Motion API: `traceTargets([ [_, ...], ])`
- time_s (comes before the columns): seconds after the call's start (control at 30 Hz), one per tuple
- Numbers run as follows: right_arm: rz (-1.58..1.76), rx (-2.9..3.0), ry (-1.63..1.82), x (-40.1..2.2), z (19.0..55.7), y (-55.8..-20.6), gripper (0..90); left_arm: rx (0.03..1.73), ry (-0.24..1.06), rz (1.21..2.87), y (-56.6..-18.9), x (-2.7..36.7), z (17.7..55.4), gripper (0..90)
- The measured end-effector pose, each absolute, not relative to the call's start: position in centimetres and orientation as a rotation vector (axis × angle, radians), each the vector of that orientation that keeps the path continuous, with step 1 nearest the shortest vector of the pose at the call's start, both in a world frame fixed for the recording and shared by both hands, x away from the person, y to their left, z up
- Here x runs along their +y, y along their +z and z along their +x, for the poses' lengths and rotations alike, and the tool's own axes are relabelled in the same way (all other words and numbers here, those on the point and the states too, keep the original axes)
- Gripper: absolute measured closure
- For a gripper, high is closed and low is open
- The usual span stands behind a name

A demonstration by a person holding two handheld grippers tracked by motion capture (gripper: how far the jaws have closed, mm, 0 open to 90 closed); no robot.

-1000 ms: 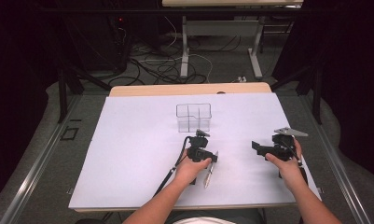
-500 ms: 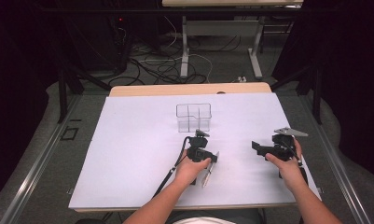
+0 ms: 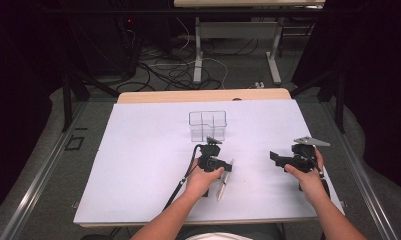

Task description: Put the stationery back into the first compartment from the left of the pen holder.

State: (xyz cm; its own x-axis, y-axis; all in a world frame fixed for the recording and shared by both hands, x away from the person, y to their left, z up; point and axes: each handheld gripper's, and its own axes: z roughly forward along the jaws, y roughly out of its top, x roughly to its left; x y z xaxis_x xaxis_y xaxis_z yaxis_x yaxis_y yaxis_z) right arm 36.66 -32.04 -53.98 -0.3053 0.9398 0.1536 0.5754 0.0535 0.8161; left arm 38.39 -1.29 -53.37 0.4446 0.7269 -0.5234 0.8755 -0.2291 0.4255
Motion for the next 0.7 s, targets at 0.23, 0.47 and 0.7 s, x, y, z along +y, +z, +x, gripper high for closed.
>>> traceTargets([
  [0.23, 1.514, 1.917, 1.153, -32.1, 36.7, -54.0, 4.1, 1.335, -0.289, 1.999, -52.7, -1.0, 38.3, 80.4],
  [0.47, 1.514, 1.918, 1.152, -32.1, 36.7, -54.0, 4.1, 1.33, -0.28, 1.987, -51.8, -0.7, 38.2, 80.4],
  [0.7, 1.515, 1.917, 1.153, -32.0, 36.7, -54.0, 4.1, 1.29, -0.244, 1.992, -50.9, -0.2, 38.4, 80.4],
])
